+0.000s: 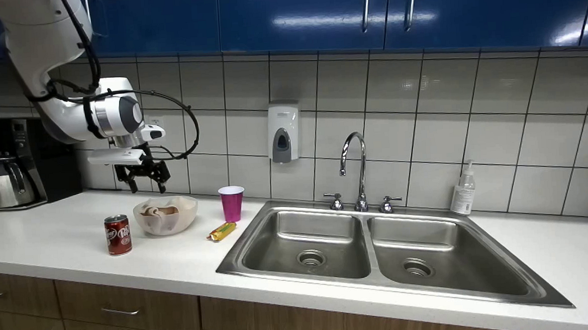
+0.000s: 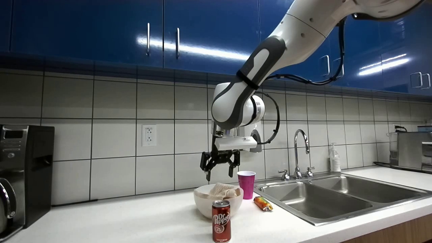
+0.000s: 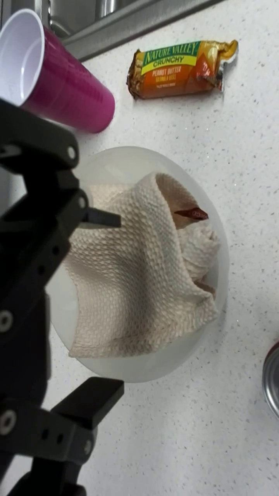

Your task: Put the towel in the bowl

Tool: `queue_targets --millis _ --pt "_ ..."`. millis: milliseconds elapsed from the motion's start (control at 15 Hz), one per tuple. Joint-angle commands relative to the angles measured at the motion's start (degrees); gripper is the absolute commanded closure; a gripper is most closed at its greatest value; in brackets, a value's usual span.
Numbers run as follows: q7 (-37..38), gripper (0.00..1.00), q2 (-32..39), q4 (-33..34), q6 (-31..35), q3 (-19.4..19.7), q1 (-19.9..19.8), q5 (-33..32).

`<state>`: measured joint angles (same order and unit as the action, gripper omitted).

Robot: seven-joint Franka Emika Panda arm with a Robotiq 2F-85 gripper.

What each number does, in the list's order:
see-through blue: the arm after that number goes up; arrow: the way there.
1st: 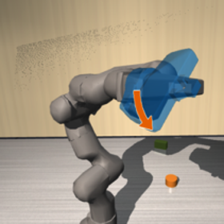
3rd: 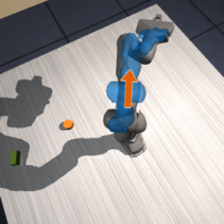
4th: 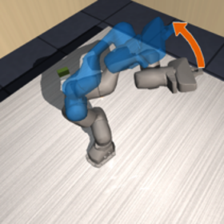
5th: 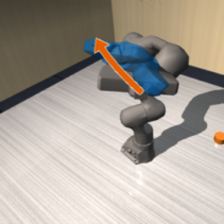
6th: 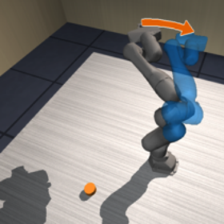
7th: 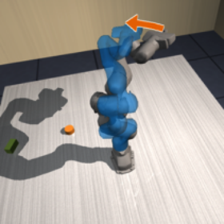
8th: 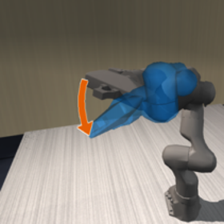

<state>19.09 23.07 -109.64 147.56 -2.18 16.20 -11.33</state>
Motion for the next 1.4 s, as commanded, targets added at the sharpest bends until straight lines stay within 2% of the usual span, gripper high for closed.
queue_targets --millis 0,467,933,1333 --pt "1.9 0.0 -1.9 -1.2 1.4 0.7 0.9 -0.8" --pt "0.0 0.0 -8.0 -6.2 0.7 -1.4 -0.5 3.4" --pt "2.6 0.0 -17.7 -15.9 1.9 -1.2 -0.8 1.8" --pt "6.8 0.0 -26.8 -24.7 1.7 -2.6 -2.0 0.7"
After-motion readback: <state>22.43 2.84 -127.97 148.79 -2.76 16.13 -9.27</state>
